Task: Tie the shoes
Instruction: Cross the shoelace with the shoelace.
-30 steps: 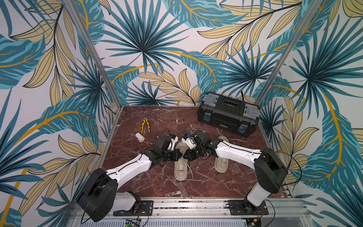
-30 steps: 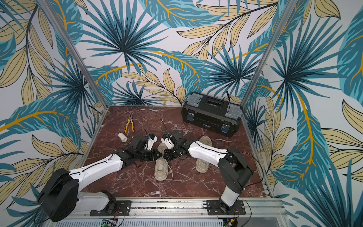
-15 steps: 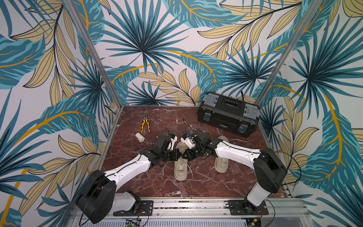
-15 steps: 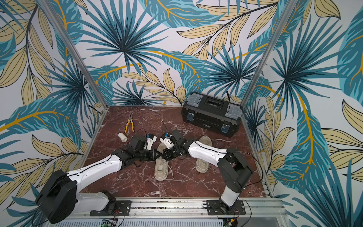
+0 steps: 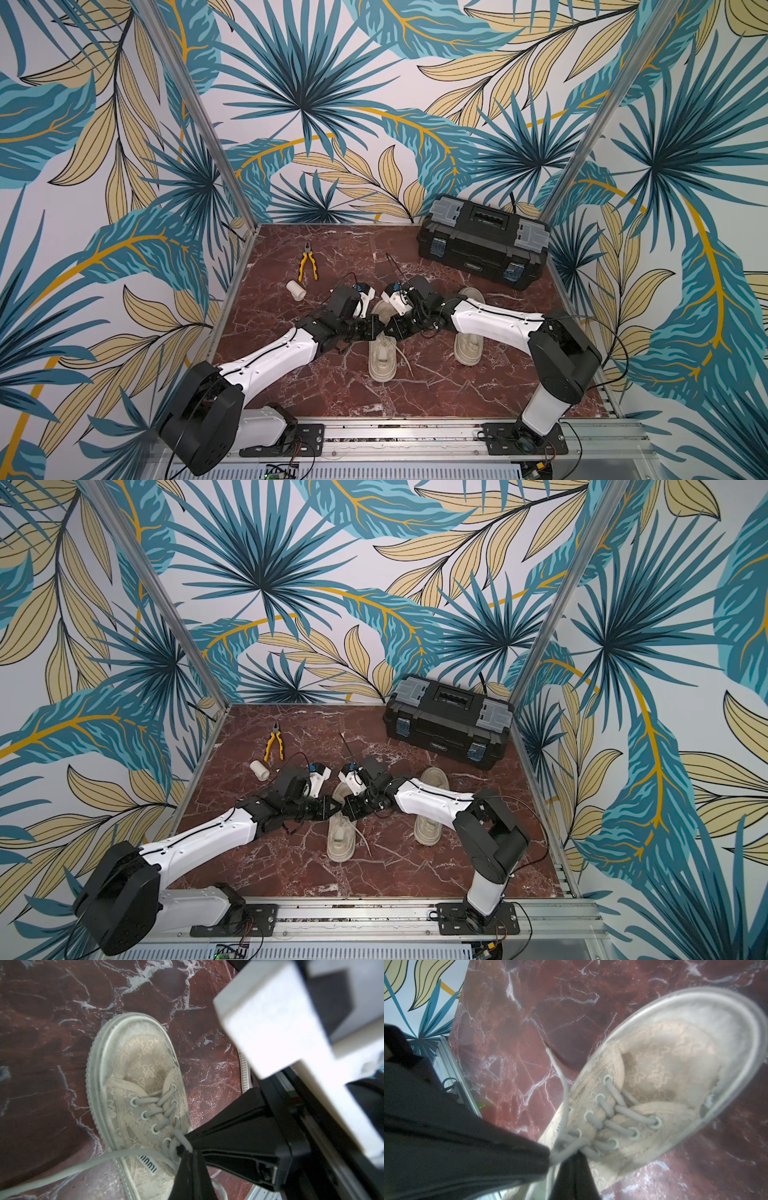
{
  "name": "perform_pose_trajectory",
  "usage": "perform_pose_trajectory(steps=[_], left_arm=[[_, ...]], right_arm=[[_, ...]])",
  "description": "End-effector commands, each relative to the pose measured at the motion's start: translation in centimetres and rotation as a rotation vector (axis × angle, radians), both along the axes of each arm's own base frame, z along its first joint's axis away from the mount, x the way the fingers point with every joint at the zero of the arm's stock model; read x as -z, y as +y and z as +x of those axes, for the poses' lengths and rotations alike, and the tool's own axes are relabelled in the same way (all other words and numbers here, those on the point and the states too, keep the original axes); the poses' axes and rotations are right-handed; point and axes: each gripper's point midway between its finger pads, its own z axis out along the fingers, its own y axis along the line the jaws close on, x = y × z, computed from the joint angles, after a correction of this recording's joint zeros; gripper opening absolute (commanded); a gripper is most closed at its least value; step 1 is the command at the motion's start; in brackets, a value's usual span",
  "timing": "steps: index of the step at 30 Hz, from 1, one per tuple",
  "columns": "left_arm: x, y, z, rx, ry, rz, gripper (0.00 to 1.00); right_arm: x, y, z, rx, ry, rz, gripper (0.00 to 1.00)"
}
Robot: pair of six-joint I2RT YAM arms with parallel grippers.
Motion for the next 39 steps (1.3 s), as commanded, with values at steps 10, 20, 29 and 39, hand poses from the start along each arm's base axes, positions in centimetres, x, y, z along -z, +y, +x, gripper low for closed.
perform_pose_trajectory(steps=[10, 20, 29, 39], left_arm=[[-2.5, 1.6, -0.3, -0.022, -0.044, -0.033, 0.36], [-0.3, 4.5, 0.6, -0.122, 0.022, 0.0, 0.37], [2.1, 3.2, 1.3, -0.087, 0.08, -0.019, 0.19], [1.8, 1.8, 1.1, -0.029, 0.076, -0.1, 0.18]], right_arm=[[1.3, -1.0, 0.0, 0.017, -0.006, -0.054, 0.0], [1.1, -0.9, -0.1, 0.011, -0.009, -0.052, 0.0], [0.9, -0.8, -0.1, 0.006, -0.009, -0.046, 0.0], [0.9, -0.8, -0.1, 0.006, -0.004, -0.048, 0.0]])
